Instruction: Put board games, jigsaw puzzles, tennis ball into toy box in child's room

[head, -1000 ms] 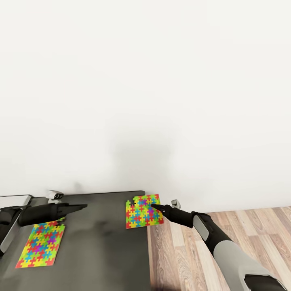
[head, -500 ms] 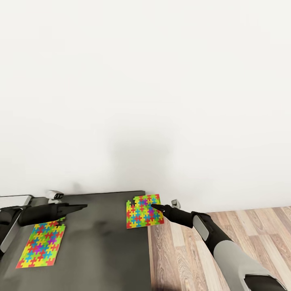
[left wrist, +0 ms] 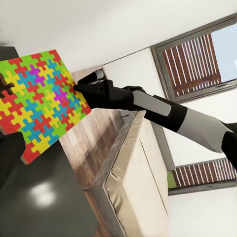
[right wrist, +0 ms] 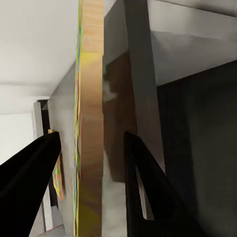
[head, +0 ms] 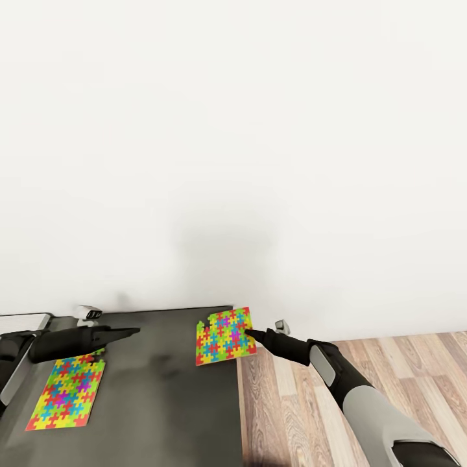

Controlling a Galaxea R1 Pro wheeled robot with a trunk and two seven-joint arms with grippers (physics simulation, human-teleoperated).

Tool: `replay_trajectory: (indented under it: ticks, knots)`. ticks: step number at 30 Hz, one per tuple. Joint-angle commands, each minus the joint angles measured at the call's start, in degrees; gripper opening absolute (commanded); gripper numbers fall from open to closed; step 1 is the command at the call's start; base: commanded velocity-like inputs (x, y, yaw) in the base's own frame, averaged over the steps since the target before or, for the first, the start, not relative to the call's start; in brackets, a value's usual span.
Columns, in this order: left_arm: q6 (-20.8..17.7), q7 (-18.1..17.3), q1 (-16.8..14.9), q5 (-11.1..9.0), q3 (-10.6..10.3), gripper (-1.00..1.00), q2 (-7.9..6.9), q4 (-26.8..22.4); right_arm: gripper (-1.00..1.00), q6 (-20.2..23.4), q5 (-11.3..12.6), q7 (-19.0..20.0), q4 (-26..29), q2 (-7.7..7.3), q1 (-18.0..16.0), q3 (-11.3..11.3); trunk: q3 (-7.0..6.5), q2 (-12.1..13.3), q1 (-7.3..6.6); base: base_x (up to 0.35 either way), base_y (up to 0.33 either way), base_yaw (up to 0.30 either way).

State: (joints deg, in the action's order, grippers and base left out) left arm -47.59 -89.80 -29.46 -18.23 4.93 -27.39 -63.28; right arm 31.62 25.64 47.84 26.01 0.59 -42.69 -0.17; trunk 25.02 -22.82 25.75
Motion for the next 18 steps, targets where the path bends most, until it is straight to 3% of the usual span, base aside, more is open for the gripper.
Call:
replay_trajectory:
  ticks: [1, 18]
  knots:
    - [-0.6, -0.2, 0.0, 0.0, 0.0, 1.00, 0.01, 0.0, -1.00, 0.4, 0.3, 0.0, 0.0, 0.00, 0.0, 0.0, 0.09, -0.1, 0.03, 0.000, 0.000, 0.000]
    - [-0.7, -0.2, 0.0, 0.1, -0.1, 1.00, 0.11, 0.1, -1.00, 0.4, 0.4, 0.9, 0.1, -0.15, 0.0, 0.0, -1.19, -0.1, 0.03, -0.002, -0.001, 0.000]
